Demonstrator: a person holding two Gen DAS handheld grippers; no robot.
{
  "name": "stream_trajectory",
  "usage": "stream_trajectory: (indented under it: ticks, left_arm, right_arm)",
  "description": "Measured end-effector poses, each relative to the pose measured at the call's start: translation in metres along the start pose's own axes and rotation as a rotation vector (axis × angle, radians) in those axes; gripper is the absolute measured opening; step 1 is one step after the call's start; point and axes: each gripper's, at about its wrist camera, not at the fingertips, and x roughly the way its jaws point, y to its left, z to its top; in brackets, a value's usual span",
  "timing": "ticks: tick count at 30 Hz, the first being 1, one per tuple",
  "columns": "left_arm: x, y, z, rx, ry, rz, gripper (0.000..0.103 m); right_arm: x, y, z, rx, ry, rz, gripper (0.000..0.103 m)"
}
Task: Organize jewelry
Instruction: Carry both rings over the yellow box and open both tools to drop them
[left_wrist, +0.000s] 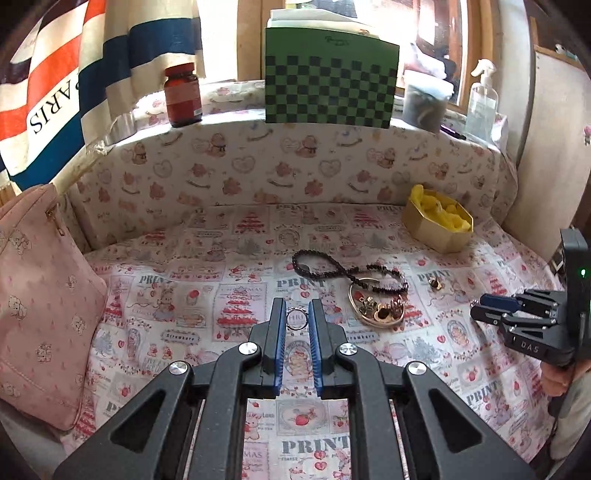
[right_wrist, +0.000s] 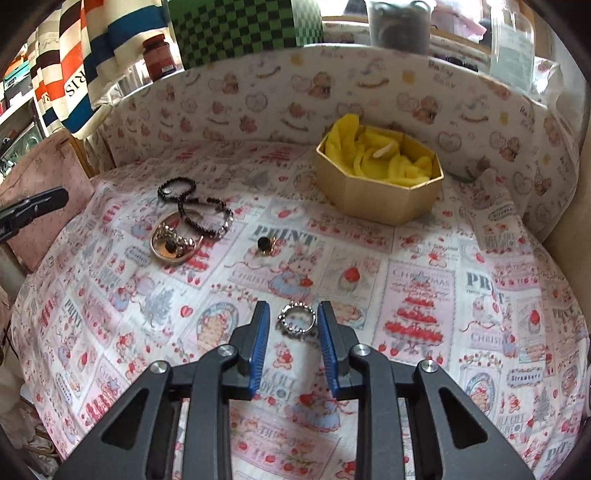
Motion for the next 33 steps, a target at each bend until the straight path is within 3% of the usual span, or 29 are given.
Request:
stream_trajectory:
  ticks: [12,18,24,29,31,33]
  left_arm:
    - [-0.001,-0.003,-0.011,-0.035,-0.003,0.001,0.011]
    - [-0.01,-0.01,0.001,-0.03,-0.024,-0.012,0.011]
    - [-0.019,-0.033,0.046,-0.026,-0.123,-0.086,0.011]
    - [-0.008,-0.061,0.1,-0.033,-0.179,-0.193,0.011]
    - [0.005,-0.074,0.12,-0.046,-0.167,-0.208,0.011]
    - [0.028,-0.082,0.137,-0.094,-0.121,-0.293,0.011]
  right_arm:
    - [-0.005,0.005,0.0,-0.03,-0.019,-0.022,0.02]
    - [-0.039,-0.001,0.015,-0.021,-0.099,-0.024,0.02]
    - [-0.08,-0.02,0.052,0.028,-0.234,-0.022,0.02]
    - [-0.098,-0.039,0.093,0.107,-0.33,-0.005,0.02]
    - [-0.097,-0.049,0.108,0.14,-0.364,-0.008,0.02]
    - [-0.086,-0.062,0.117,0.18,-0.378,0.04,0.02]
